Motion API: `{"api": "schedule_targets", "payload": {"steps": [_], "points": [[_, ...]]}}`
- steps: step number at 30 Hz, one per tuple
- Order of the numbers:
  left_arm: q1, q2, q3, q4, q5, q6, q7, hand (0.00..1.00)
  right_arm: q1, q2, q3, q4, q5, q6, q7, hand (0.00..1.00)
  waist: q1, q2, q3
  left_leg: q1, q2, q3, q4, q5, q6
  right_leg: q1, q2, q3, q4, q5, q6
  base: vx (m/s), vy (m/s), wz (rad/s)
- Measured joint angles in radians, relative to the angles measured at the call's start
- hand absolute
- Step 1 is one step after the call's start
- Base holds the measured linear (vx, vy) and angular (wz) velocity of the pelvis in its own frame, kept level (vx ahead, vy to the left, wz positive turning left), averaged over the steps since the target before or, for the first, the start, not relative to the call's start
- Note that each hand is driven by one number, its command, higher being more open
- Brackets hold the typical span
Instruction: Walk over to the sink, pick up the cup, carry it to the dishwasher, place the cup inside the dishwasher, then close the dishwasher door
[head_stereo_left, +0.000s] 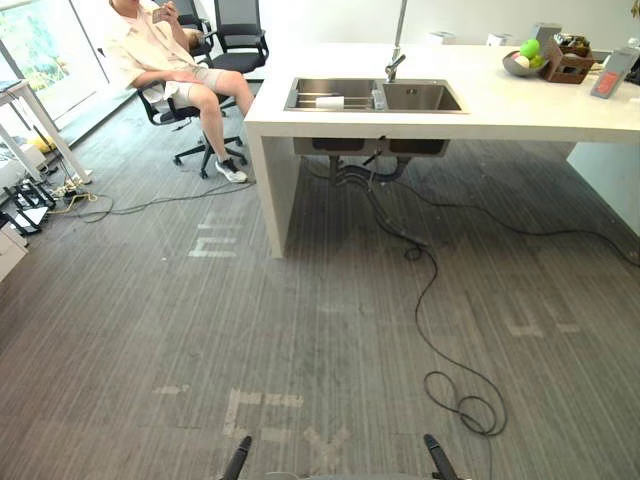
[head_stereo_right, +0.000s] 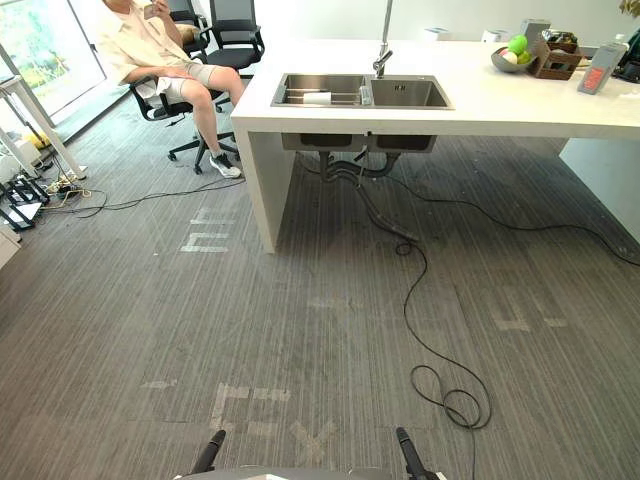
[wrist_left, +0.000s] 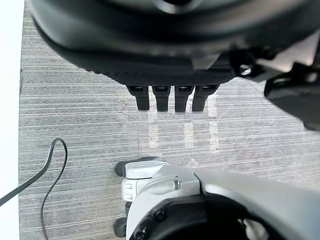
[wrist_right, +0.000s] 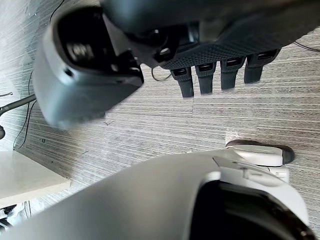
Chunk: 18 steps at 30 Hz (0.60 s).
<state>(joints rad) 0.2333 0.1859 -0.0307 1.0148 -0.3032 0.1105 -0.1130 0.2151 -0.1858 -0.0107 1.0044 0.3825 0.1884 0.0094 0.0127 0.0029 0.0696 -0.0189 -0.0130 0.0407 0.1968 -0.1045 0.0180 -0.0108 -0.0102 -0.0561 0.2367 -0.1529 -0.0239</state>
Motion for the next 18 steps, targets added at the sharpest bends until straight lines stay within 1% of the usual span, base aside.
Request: {"api": "schedule_targets", "payload": {"steps": [1, 2, 3, 4, 5, 6, 7, 8, 9, 12, 13, 16, 17, 18], "points": [[0.013, -0.006, 0.026, 0.015, -0.113, 0.033, -0.045, 1.0, -0.007, 0.013, -0.055, 0.019, 0.146, 0.075, 0.0, 1.0, 0.0, 0.005, -0.005, 0.032, 0.005, 0.014, -0.036, 0.007, -0.006, 0.032, -0.012, -0.051, -0.04, 0.017, 0.008, -0.03, 0.003, -0.17], [0.024, -0.001, 0.031, 0.016, -0.172, 0.039, -0.08, 1.0, 0.003, 0.034, -0.087, 0.021, 0.223, 0.097, 0.011, 1.0, -0.003, 0.0, -0.011, 0.04, 0.006, 0.018, -0.071, 0.02, -0.013, 0.036, -0.012, -0.061, -0.069, 0.031, 0.008, 0.0, -0.004, -0.17], [0.024, 0.0, 0.031, 0.014, -0.189, 0.039, -0.09, 1.0, 0.005, 0.039, -0.103, 0.019, 0.24, 0.103, 0.015, 1.0, -0.004, 0.0, -0.01, 0.043, 0.007, 0.027, -0.092, 0.029, -0.015, 0.036, -0.013, -0.065, -0.082, 0.038, 0.009, 0.05, -0.02, 0.0], [0.019, -0.001, 0.034, 0.004, -0.208, 0.04, -0.098, 1.0, 0.01, 0.043, -0.12, 0.015, 0.255, 0.107, 0.016, 1.0, -0.004, 0.0, -0.002, 0.052, 0.022, 0.071, -0.126, 0.043, -0.017, 0.044, -0.019, -0.087, -0.108, 0.055, 0.011, 0.03, -0.027, 0.18], [0.005, -0.001, 0.038, -0.004, -0.208, 0.044, -0.119, 1.0, 0.014, 0.047, -0.132, 0.013, 0.254, 0.106, 0.017, 1.0, -0.011, -0.005, 0.016, 0.06, 0.033, 0.113, -0.153, 0.063, -0.024, 0.053, -0.026, -0.109, -0.123, 0.061, 0.014, 0.01, -0.021, 0.3], [-0.004, -0.001, 0.041, -0.01, -0.208, 0.046, -0.129, 1.0, 0.014, 0.049, -0.14, 0.014, 0.254, 0.106, 0.017, 1.0, -0.014, 0.001, 0.024, 0.068, 0.031, 0.114, -0.166, 0.076, -0.024, 0.06, -0.029, -0.118, -0.125, 0.061, 0.014, 0.01, 0.002, 0.39], [-0.012, -0.003, 0.042, -0.033, -0.209, 0.05, -0.135, 1.0, 0.014, 0.049, -0.142, 0.014, 0.251, 0.099, 0.021, 1.0, -0.011, -0.006, 0.038, 0.085, 0.025, 0.109, -0.196, 0.091, -0.024, 0.071, -0.033, -0.13, -0.134, 0.062, 0.016, 0.03, 0.02, 0.28], [-0.019, -0.003, 0.042, -0.038, -0.209, 0.05, -0.135, 1.0, 0.01, 0.051, -0.143, 0.015, 0.239, 0.083, 0.028, 1.0, -0.008, -0.001, 0.041, 0.102, 0.02, 0.105, -0.218, 0.104, -0.02, 0.084, -0.035, -0.141, -0.142, 0.062, 0.018, 0.04, 0.026, 0.19], [-0.019, -0.003, 0.043, -0.038, -0.213, 0.05, -0.133, 1.0, 0.009, 0.054, -0.143, 0.015, 0.231, 0.071, 0.031, 1.0, -0.009, -0.003, 0.045, 0.112, 0.018, 0.102, -0.227, 0.108, -0.019, 0.091, -0.036, -0.145, -0.147, 0.062, 0.019, 0.05, 0.018, 0.12], [-0.022, -0.002, 0.041, -0.04, -0.23, 0.045, -0.129, 1.0, -0.03, 0.067, -0.163, 0.014, 0.201, 0.0, 0.051, 1.0, -0.009, -0.005, 0.052, 0.136, 0.009, 0.094, -0.266, 0.127, -0.017, 0.112, -0.043, -0.174, -0.165, 0.063, 0.032, 0.06, 0.013, 0.16], [-0.024, -0.001, 0.04, -0.044, -0.231, 0.044, -0.125, 1.0, -0.037, 0.07, -0.163, 0.015, 0.202, -0.012, 0.054, 1.0, -0.007, -0.006, 0.053, 0.14, 0.007, 0.092, -0.269, 0.129, -0.018, 0.117, -0.045, -0.179, -0.17, 0.063, 0.036, 0.04, 0.006, 0.25], [-0.05, -0.012, 0.024, -0.077, -0.242, 0.009, -0.084, 1.0, -0.073, 0.075, -0.164, 0.016, 0.182, -0.056, 0.056, 1.0, 0.001, -0.008, 0.06, 0.147, 0.003, 0.088, -0.281, 0.134, -0.026, 0.129, -0.051, -0.206, -0.174, 0.064, 0.052, 0.02, 0.003, 0.22], [-0.075, -0.021, 0.024, -0.077, -0.248, -0.02, -0.053, 1.0, -0.1, 0.082, -0.163, 0.015, 0.181, -0.085, 0.057, 1.0, -0.001, -0.01, 0.071, 0.154, 0.002, 0.09, -0.281, 0.134, -0.026, 0.136, -0.052, -0.208, -0.175, 0.064, 0.056, 0.0, 0.0, 0.0], [-0.087, -0.026, 0.023, -0.077, -0.247, -0.03, -0.038, 1.0, -0.11, 0.084, -0.163, 0.014, 0.179, -0.097, 0.058, 1.0, -0.002, -0.01, 0.074, 0.155, 0.002, 0.091, -0.281, 0.134, -0.026, 0.137, -0.053, -0.209, -0.174, 0.064, 0.058, 0.0, 0.0, 0.0]]}}
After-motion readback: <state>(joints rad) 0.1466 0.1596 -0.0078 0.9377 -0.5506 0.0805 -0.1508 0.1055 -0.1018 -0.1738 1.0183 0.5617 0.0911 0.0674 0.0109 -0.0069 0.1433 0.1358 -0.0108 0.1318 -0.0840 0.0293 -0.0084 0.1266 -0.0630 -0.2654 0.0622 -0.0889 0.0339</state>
